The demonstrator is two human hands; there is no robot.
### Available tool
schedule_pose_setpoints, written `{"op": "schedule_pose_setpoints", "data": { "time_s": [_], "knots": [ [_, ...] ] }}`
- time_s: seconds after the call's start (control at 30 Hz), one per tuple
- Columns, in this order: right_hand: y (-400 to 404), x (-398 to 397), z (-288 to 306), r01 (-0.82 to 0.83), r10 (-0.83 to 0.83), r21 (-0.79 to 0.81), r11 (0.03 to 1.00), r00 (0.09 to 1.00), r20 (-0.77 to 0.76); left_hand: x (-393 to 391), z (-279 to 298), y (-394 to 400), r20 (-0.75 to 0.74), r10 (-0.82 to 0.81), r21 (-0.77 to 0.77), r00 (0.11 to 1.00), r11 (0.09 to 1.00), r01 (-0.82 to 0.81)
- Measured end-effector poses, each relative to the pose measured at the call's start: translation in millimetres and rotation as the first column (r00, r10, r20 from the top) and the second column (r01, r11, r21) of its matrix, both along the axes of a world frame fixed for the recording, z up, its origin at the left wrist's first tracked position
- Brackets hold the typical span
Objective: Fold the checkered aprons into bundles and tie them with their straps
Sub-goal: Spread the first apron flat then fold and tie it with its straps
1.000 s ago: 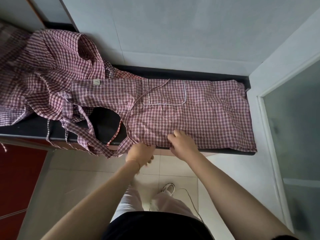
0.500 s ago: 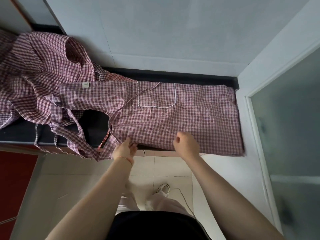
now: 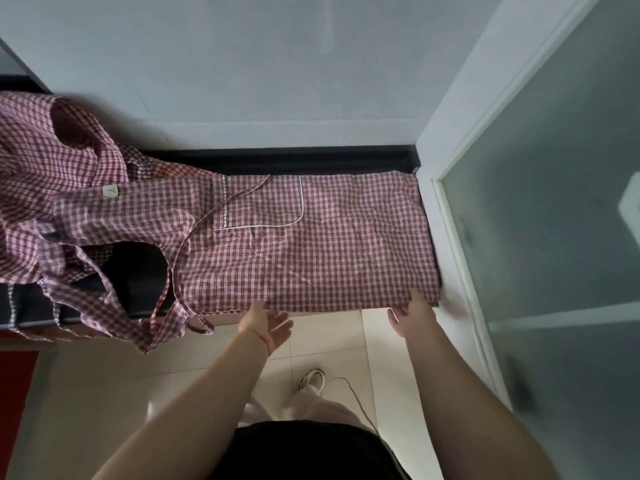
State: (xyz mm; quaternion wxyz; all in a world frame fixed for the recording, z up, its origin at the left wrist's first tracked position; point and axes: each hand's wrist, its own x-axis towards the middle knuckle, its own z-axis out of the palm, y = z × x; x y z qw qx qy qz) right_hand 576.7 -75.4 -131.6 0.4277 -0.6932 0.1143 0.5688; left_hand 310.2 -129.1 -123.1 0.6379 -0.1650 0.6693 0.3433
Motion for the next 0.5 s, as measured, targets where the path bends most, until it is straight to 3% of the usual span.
{"op": "schedule_pose_setpoints", "data": {
  "time_s": [0.07, 0.1, 0.17, 0.2, 0.27, 0.3, 0.4, 0.47, 0.5],
  "knots": [
    [6.9, 7.9, -2.6, -0.002, 0.001, 0.016, 1.0, 0.999, 0.039, 14.8, 16.2, 6.2, -0.15, -0.316, 0.004, 0.937, 0.947, 0.32],
    [10.3, 11.4, -0.6, 0.002, -0.002, 0.011, 1.0, 0.998, 0.059, 20.2, 19.0, 12.4, -0.355, -0.469, -0.007, 0.809, 0.866, 0.5],
    [16.2, 18.7, 5.9, 0.008, -0.014, 0.05, 0.999, 0.991, 0.13, 22.4, 20.8, 26.2, -0.769, -0.536, -0.125, 0.348, 0.661, 0.74],
    [19.8, 23.4, 6.1, -0.023, 0.01, 0.074, 0.997, 0.984, 0.18, 18.8, 21.2, 34.0, -0.876, -0.47, -0.218, 0.109, 0.587, 0.78],
    [23.9, 30.5, 7.8, -0.114, 0.087, 0.106, 0.988, 0.97, 0.226, 3.7, 10.2, 47.5, -0.894, -0.39, -0.4, -0.22, 0.474, 0.785],
    [22.2, 33.9, 9.3, -0.136, 0.114, 0.08, 0.987, 0.964, 0.239, -7.1, 3.9, 52.7, -0.84, -0.454, -0.486, -0.298, 0.383, 0.786],
    [15.1, 39.0, 8.9, -0.201, 0.206, -0.047, 0.978, 0.936, 0.284, -23.2, -7.0, 58.7, -0.645, -0.647, -0.61, -0.408, 0.113, 0.785],
    [16.2, 25.2, 10.8, -0.245, 0.267, -0.11, 0.963, 0.845, 0.463, -21.5, -7.6, 59.3, -0.612, -0.648, -0.636, -0.453, 0.064, 0.769],
    [19.6, 11.9, 15.5, -0.232, 0.266, -0.133, 0.964, 0.771, 0.578, -19.5, -3.6, 60.6, -0.645, -0.62, -0.636, -0.447, 0.11, 0.764]
  ]
}}
